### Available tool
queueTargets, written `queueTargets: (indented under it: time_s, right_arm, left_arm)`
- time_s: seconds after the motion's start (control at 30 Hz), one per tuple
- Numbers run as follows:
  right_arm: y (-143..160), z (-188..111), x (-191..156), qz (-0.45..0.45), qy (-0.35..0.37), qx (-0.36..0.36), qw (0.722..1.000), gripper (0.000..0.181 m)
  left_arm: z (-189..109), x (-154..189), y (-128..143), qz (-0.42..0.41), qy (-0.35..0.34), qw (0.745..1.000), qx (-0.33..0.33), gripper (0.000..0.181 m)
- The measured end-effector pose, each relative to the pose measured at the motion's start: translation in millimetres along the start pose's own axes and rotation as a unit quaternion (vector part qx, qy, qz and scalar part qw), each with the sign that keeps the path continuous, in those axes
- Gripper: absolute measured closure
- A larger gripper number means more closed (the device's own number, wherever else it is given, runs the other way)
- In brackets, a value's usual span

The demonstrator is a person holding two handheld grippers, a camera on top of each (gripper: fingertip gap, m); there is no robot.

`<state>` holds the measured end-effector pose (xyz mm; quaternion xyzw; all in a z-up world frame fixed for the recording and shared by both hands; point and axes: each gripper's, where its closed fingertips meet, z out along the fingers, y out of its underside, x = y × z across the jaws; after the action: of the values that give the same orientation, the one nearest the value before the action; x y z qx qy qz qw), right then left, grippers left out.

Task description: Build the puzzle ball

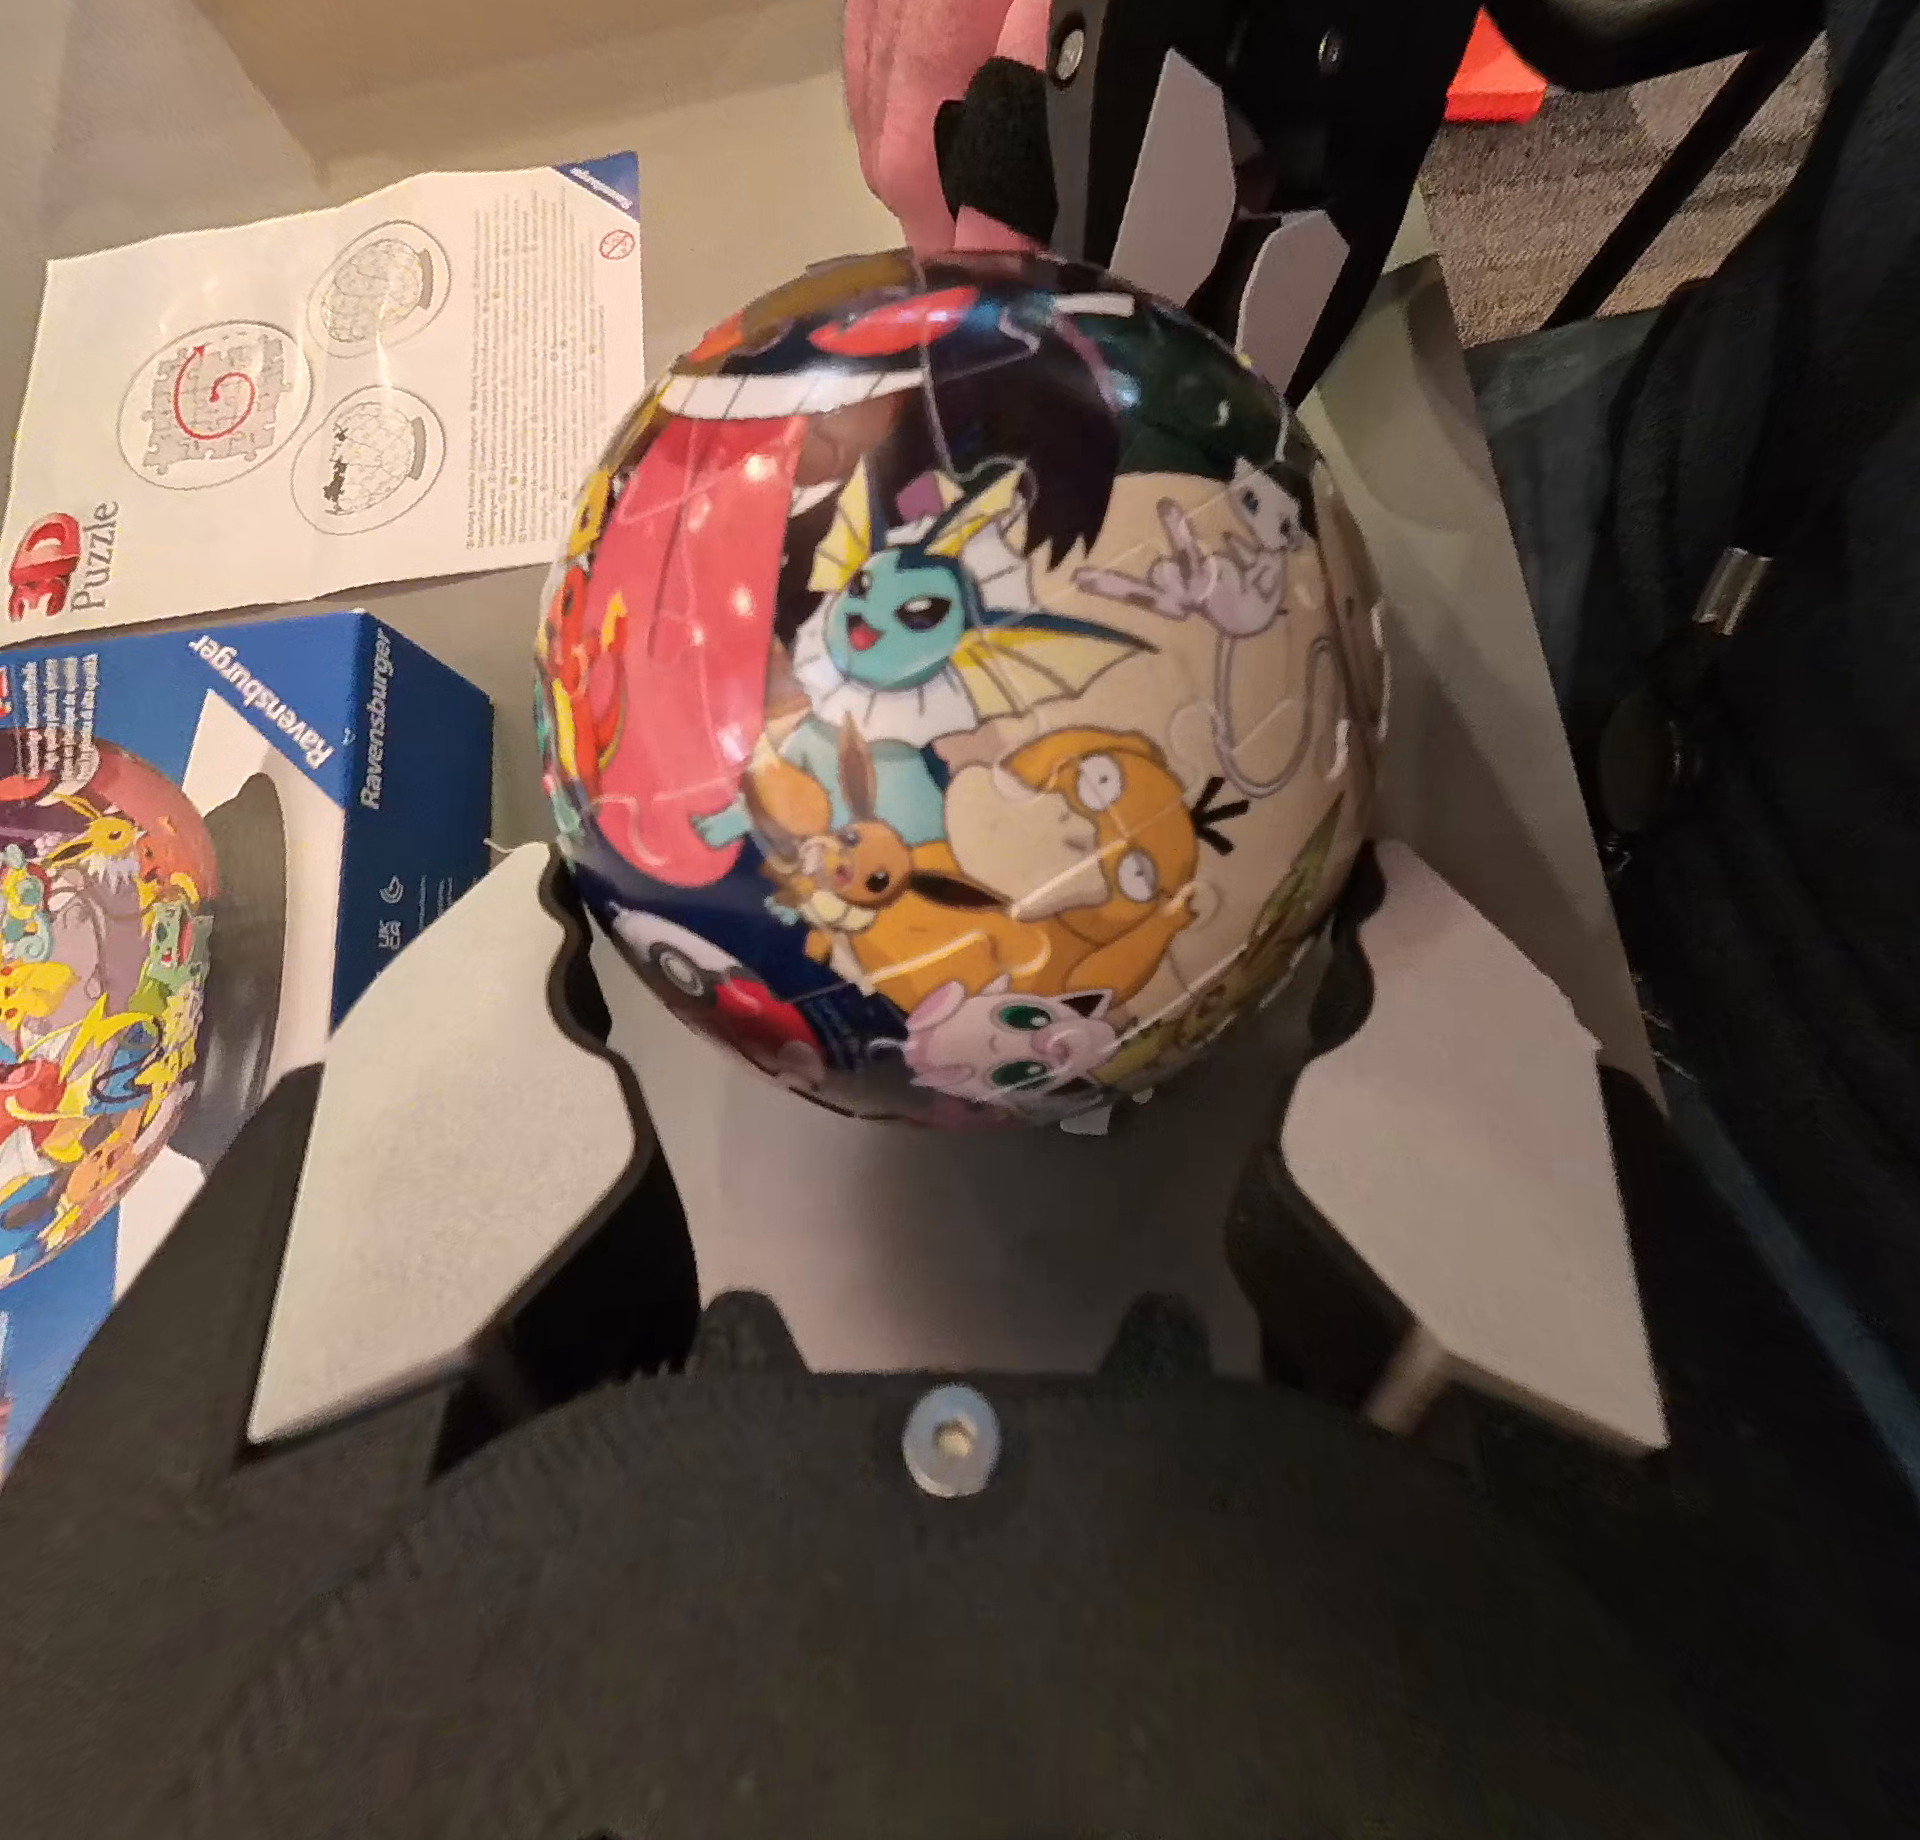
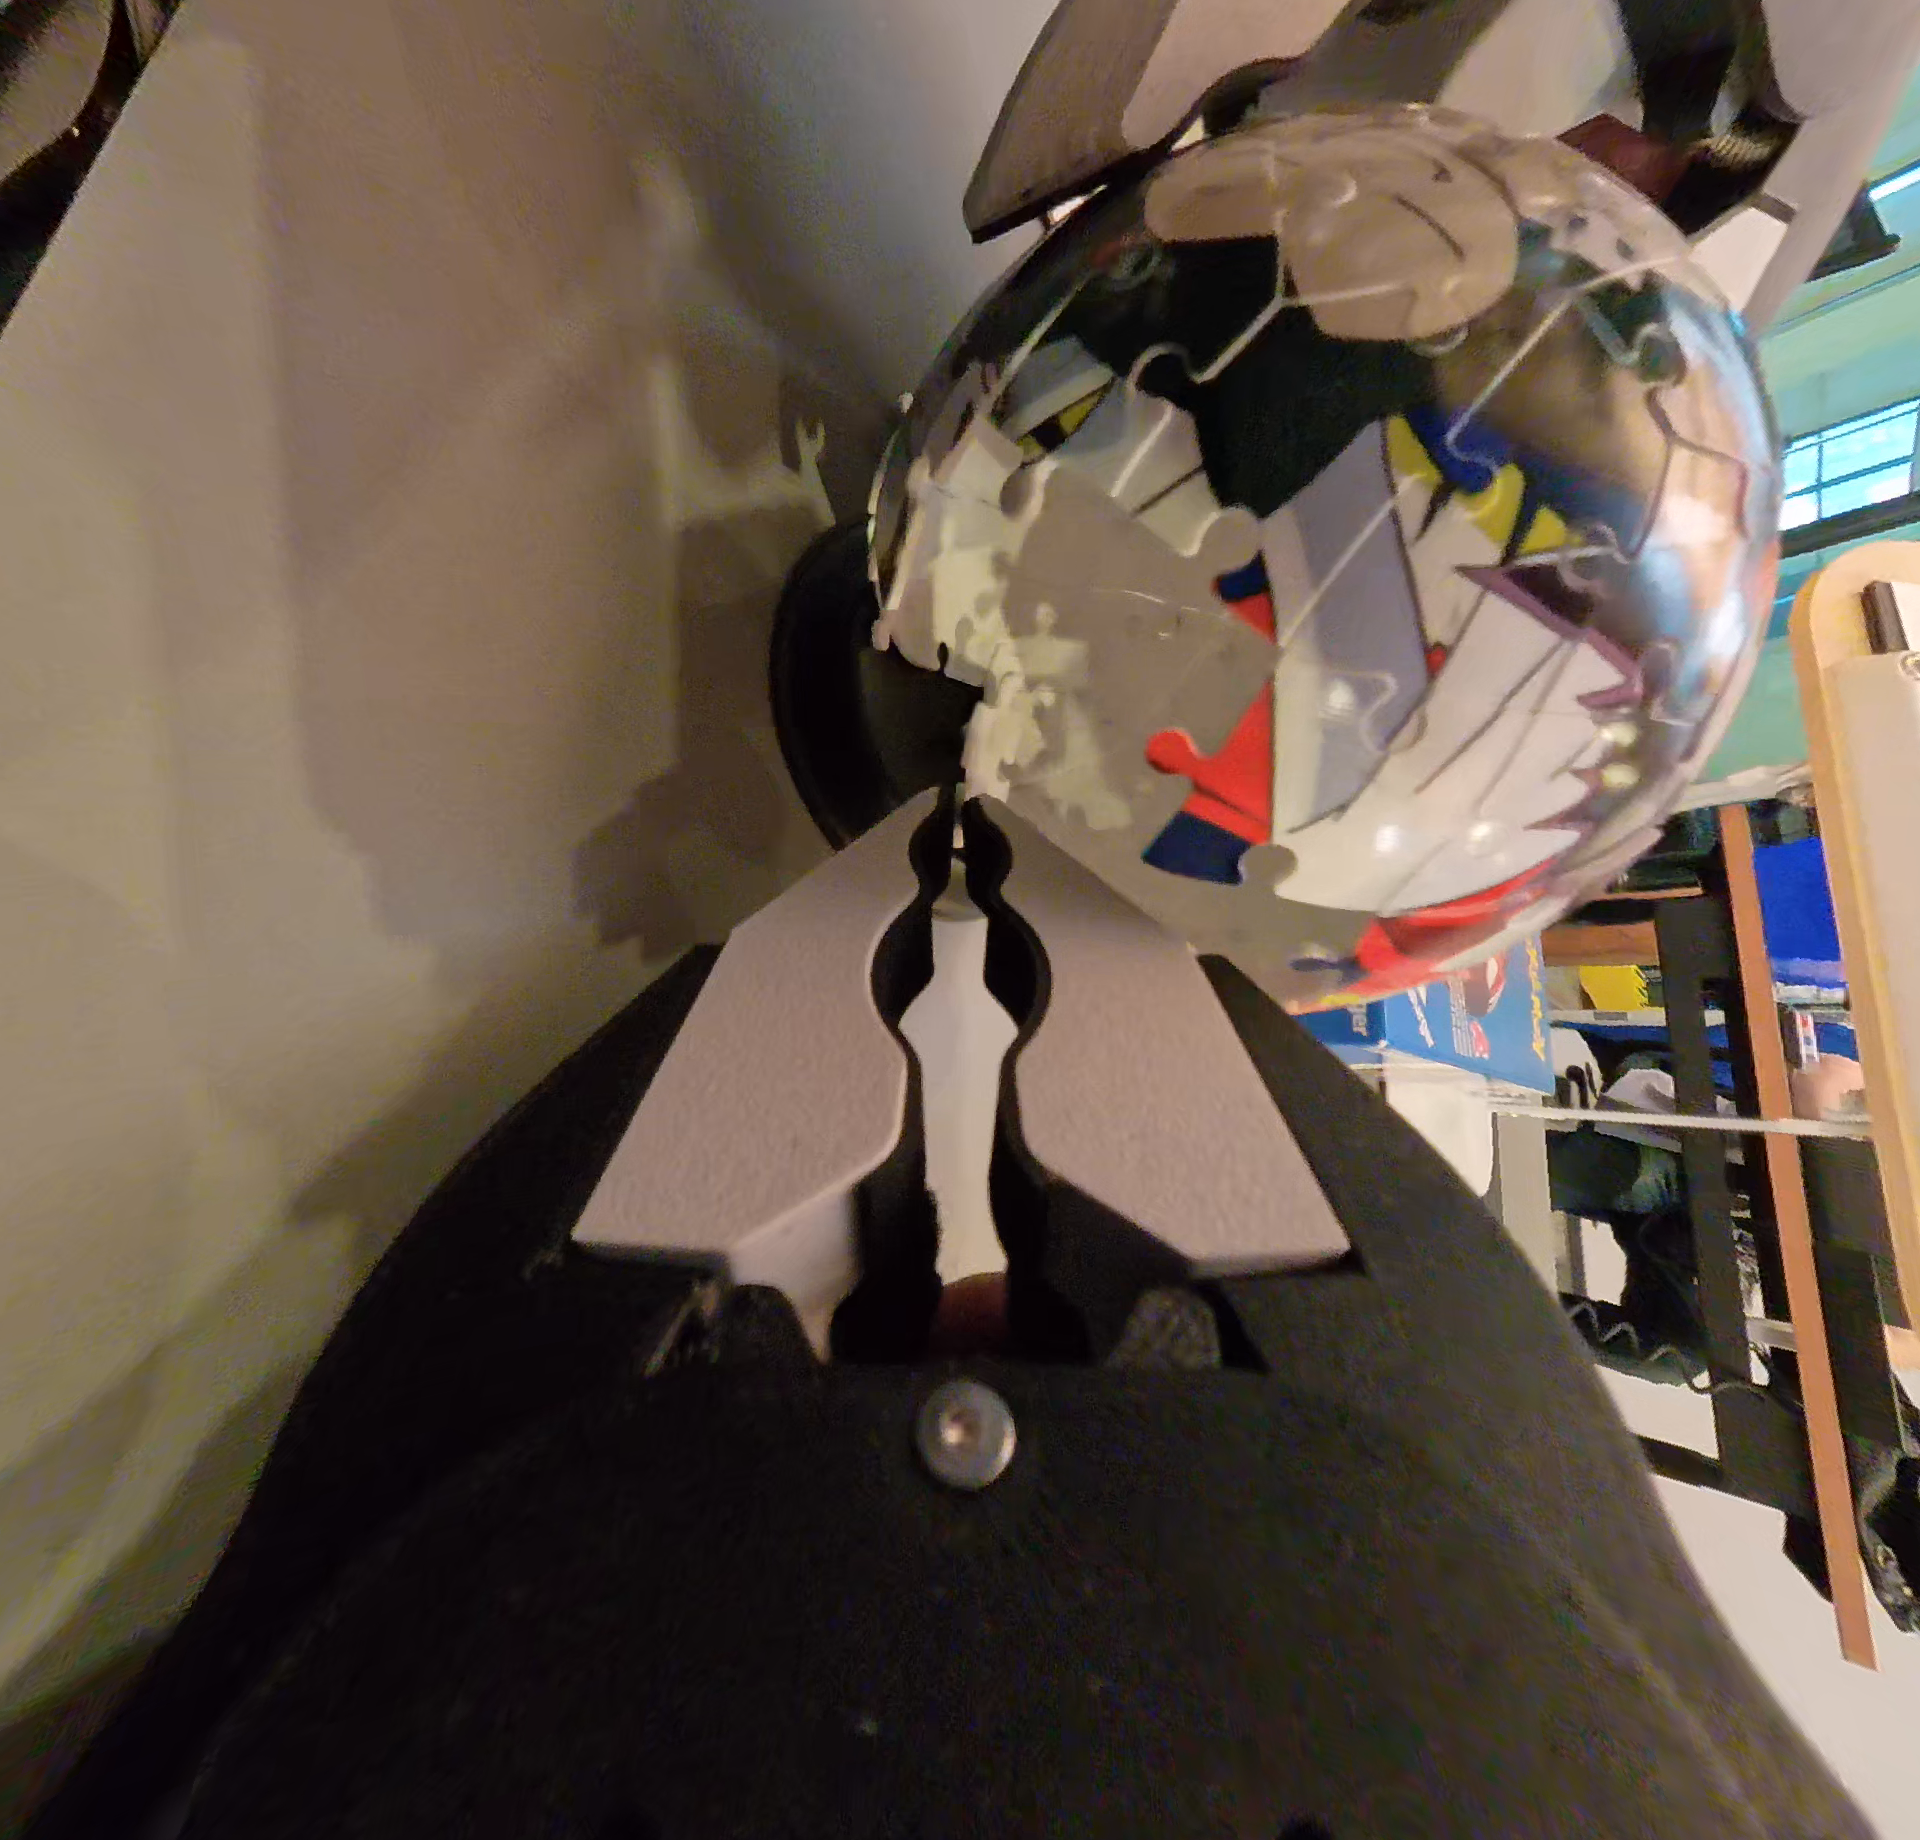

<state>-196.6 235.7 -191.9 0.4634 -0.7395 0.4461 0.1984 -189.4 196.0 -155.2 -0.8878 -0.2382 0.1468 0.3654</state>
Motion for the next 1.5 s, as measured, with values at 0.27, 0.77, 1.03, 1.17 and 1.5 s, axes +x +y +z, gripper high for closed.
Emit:
queueTargets:
  time_s: [0.27, 0.77, 1.03, 1.17, 1.5]
  right_arm:
    - [-0.9, 0.5, -4.2, 0.001, -0.013, 0.006, 1.0, 0.181]
    - [-3.1, 6.8, -4.5, 0.006, -0.011, -0.009, 1.0, 0.181]
    - [0.0, 4.8, -2.3, 0.014, -0.01, -0.028, 0.999, 0.181]
    - [-0.3, 4.6, -2.2, 0.013, -0.01, -0.03, 0.999, 0.181]
    - [-1.8, 0.1, 0.7, 0.048, -0.01, -0.007, 0.999, 0.175]
  left_arm:
    - [-0.5, 0.0, 0.6, 0.0, -0.001, 1.0, 0.005, 0.049]
    - [-0.1, 0.3, 0.0, 0.001, -0.004, 1.0, 0.005, 0.049]
    - [-0.4, 0.3, 0.3, 0.001, -0.006, 1.0, 0.004, 0.049]
    - [-0.1, 0.4, -0.1, 0.001, -0.006, 1.0, 0.005, 0.049]
    - [-0.1, 0.9, -0.4, 0.002, -0.007, 1.0, 0.005, 0.049]
